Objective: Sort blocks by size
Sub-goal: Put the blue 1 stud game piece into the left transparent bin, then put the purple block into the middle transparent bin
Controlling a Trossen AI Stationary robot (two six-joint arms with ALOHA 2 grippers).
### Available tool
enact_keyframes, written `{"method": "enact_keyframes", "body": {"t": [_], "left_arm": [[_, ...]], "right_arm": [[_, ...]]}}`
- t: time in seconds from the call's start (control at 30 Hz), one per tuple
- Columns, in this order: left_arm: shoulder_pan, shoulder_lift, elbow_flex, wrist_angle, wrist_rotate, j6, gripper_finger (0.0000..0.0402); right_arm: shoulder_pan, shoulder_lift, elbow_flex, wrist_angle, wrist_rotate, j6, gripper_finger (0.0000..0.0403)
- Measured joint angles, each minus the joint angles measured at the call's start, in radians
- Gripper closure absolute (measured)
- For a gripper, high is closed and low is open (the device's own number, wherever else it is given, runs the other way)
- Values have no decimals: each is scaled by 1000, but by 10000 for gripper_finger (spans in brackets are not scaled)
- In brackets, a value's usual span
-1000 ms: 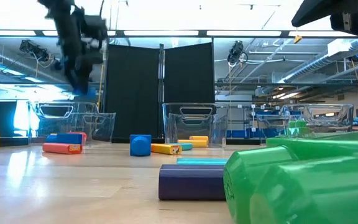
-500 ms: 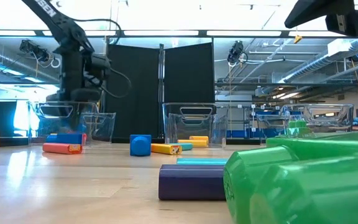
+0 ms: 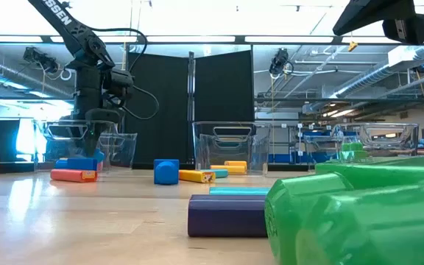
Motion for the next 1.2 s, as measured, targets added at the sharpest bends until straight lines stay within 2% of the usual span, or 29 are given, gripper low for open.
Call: {"method": "enact_keyframes", "body": {"t": [0.2, 0.33, 0.47, 0.9, 1.2], "left_arm": [[0, 0, 0, 3, 0, 0, 172], [0, 2, 23, -23, -3, 0, 156], [0, -10, 70, -55, -13, 0, 154], [-12, -156, 255, -214, -39, -28, 154], [-107, -283, 284, -241, -13, -111, 154]], "right_arm": [[0, 0, 0, 0, 0, -3, 388], [0, 0, 0, -1, 0, -4, 387], [0, 0, 0, -1, 0, -11, 389], [1, 0, 0, -10, -35, -49, 388], [1, 0, 0, -9, -38, -87, 384]]}}
